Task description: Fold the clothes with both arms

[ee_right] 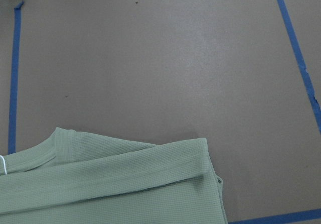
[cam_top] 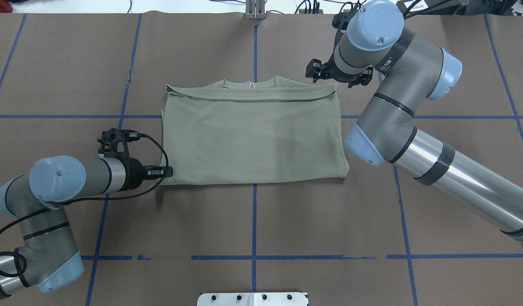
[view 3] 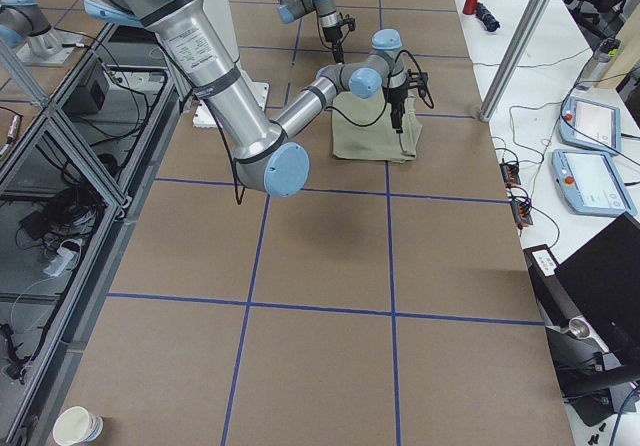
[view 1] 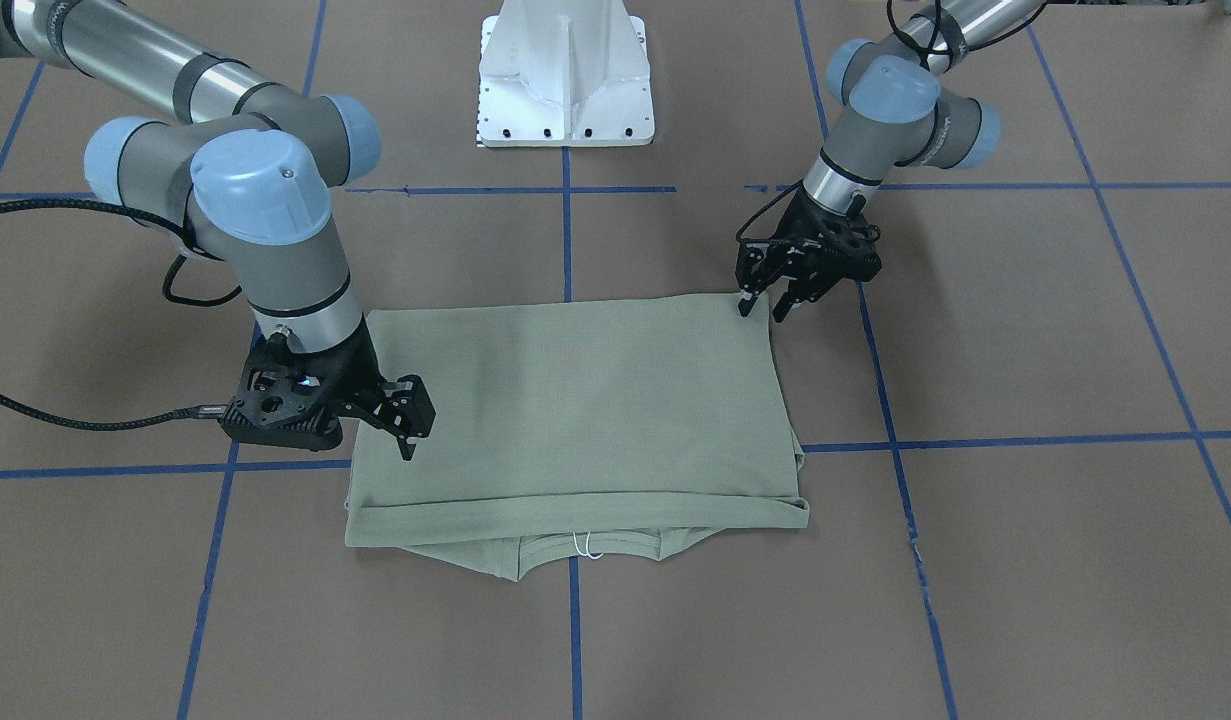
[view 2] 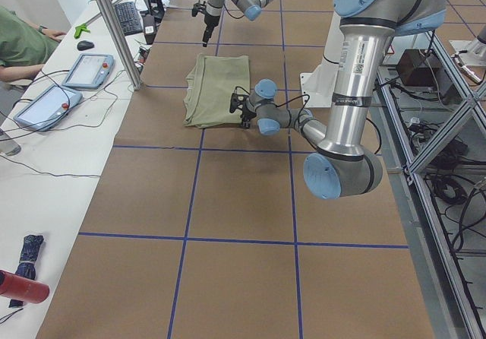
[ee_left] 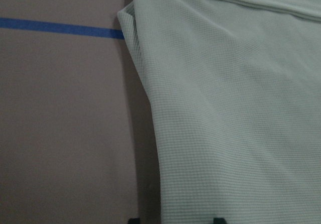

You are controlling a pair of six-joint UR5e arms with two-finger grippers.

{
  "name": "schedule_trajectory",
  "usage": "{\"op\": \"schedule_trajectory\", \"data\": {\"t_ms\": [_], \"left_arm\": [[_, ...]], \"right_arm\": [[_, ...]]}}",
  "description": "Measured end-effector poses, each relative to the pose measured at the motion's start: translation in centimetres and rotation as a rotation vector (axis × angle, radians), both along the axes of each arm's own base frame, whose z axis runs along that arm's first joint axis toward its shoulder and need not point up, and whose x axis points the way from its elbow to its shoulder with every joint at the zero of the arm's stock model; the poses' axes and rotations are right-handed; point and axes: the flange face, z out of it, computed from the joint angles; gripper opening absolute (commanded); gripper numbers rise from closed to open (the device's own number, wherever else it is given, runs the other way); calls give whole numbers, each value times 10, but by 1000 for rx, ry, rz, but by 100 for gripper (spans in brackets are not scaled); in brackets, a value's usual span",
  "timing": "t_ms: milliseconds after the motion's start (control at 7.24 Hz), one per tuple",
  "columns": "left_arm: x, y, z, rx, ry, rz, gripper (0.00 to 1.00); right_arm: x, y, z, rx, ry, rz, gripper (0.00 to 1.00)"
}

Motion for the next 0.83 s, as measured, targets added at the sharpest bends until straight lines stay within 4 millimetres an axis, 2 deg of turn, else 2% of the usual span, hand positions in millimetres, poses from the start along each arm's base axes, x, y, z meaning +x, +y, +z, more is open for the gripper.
{"op": "schedule_trajectory", "data": {"t_ms": [138,552,828], "left_arm": [[0,2,-3,-3,7,2,0],[5,12,-8,-2,18,16,0],[-14,19,-5,25,5,28,0]], "right_arm": [[0,0,0,0,0,0,100],[-2,1,1,0,2,-2,100],[-2,2,1,1,4,-4,100]]}}
